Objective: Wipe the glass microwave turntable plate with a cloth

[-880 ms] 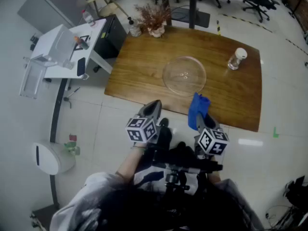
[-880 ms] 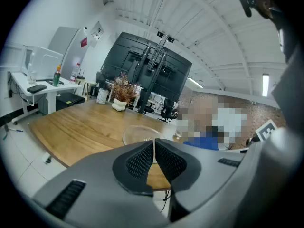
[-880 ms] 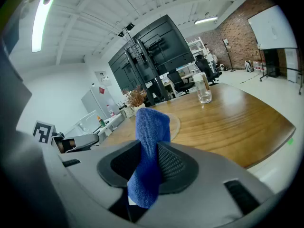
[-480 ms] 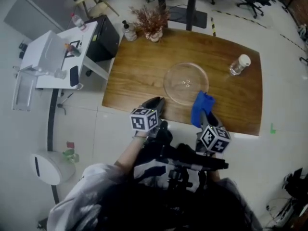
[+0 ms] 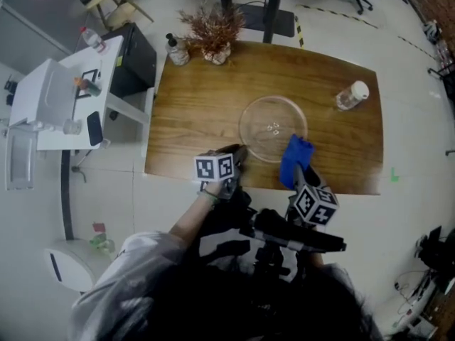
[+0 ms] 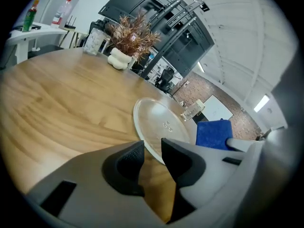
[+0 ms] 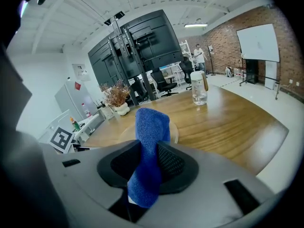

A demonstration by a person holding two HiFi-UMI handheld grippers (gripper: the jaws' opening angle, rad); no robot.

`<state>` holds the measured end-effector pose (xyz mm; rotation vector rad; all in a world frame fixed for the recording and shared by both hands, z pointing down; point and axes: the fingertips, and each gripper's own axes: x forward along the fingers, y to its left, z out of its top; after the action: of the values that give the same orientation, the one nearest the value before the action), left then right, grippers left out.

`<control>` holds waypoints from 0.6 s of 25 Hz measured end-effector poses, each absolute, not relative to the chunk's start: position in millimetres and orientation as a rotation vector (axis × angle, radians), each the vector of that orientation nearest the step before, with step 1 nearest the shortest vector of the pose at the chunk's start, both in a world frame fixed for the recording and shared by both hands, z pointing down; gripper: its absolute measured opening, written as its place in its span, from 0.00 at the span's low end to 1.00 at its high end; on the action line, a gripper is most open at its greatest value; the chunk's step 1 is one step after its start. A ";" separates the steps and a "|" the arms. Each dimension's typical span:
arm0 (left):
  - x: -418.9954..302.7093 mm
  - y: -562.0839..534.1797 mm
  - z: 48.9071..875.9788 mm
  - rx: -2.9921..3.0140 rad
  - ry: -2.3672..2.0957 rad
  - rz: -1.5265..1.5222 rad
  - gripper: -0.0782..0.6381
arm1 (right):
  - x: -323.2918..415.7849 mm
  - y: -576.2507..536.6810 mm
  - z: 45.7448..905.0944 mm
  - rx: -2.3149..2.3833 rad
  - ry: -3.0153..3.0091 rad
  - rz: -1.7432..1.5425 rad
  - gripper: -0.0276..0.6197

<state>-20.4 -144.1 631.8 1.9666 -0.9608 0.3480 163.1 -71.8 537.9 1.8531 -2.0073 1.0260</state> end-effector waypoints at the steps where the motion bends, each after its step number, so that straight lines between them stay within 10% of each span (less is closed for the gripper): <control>1: -19.3 -147.0 634.0 1.962 -0.949 0.353 0.26 | 163.5 -72.5 538.9 1.862 -1.993 1.026 0.23; 15: -13.1 -172.3 655.0 1.800 -0.838 0.449 0.20 | 144.8 -99.1 536.6 1.839 -1.940 0.927 0.23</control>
<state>-13.1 -172.3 655.0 1.7999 -0.8381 0.4492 144.8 -99.1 536.6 1.8394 -1.9403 0.9274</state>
